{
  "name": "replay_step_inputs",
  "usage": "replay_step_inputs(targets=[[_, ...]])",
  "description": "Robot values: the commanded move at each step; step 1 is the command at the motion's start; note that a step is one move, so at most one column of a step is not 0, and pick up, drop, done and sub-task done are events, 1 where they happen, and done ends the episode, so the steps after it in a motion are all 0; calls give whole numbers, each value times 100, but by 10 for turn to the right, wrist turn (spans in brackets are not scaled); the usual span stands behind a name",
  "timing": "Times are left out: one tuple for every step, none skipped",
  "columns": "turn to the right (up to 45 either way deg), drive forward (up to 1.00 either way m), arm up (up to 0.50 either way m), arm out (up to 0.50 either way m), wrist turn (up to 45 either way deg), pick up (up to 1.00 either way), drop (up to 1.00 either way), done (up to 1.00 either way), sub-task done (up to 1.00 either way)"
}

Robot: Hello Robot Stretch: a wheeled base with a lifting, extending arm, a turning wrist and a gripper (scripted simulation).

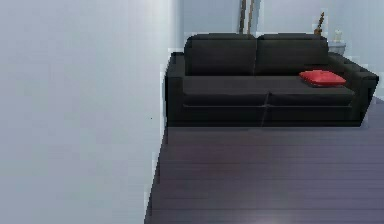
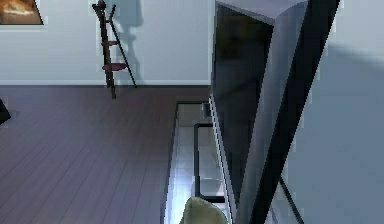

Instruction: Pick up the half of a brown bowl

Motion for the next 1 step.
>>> replay_step_inputs(targets=[[0,0,50,0,0,0,0,0,0]])
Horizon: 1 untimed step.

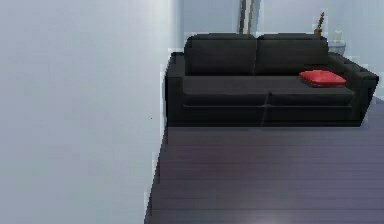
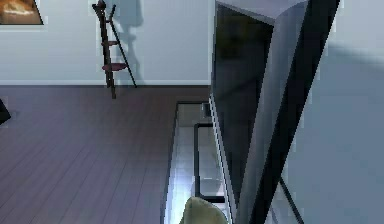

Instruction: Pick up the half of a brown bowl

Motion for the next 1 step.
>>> replay_step_inputs(targets=[[0,0,26,0,0,0,0,0,0]])
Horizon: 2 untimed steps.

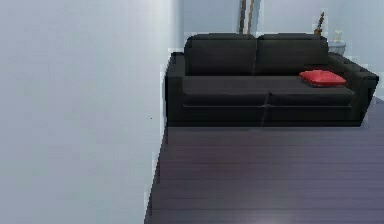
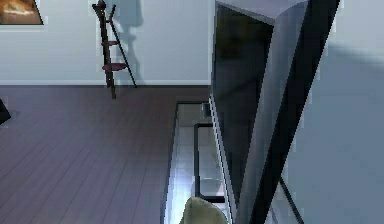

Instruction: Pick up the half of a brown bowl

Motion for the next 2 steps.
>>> replay_step_inputs(targets=[[0,0,0,0,450,0,0,0,0],[0,0,0,0,450,0,0,0,0]])
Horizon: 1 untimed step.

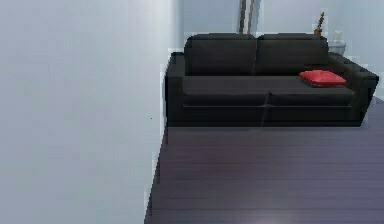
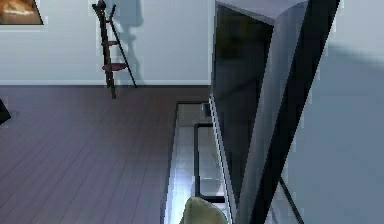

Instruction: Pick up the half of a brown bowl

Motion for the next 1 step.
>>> replay_step_inputs(targets=[[0,0,0,0,450,0,0,0,0]])
